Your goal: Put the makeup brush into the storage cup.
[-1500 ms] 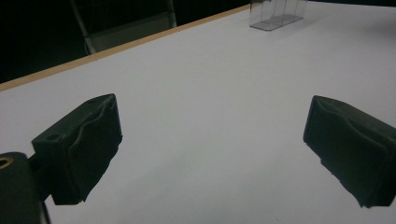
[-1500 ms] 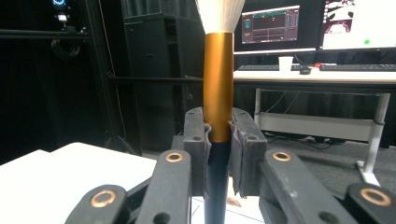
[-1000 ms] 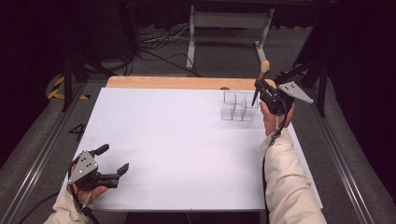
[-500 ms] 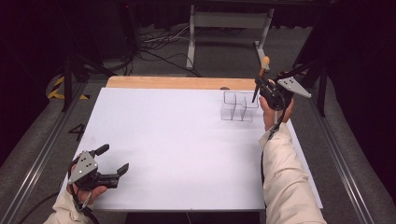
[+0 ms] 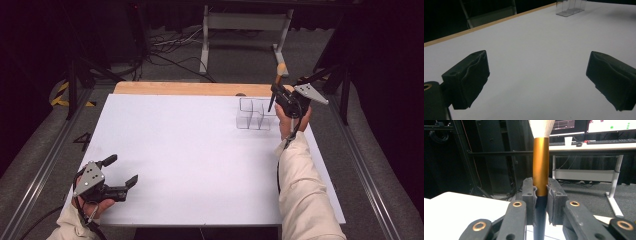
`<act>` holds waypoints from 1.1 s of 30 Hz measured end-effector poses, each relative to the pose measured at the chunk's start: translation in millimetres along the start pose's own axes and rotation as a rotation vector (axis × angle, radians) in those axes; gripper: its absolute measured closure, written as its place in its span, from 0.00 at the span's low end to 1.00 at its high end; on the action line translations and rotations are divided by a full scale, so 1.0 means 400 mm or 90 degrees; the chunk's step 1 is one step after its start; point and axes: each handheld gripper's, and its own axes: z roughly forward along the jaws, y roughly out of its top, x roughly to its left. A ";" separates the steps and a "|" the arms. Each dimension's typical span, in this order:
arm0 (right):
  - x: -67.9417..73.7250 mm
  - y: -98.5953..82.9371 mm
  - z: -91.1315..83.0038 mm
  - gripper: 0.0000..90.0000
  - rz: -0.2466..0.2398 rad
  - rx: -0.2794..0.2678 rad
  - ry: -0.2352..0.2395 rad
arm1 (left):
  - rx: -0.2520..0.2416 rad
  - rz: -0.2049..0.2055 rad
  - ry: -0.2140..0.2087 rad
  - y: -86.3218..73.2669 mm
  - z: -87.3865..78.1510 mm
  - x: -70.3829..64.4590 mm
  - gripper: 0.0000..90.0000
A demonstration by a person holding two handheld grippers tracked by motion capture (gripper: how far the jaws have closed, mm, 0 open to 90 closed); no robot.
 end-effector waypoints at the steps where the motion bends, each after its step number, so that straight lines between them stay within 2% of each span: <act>1: 0.000 -0.002 0.001 0.88 -0.001 0.001 -0.001 | 0.001 0.000 0.000 0.000 0.000 0.000 0.06; 33: 0.006 -0.065 -0.008 0.88 0.012 0.035 0.006 | 0.003 0.002 0.003 0.001 0.001 -0.002 0.07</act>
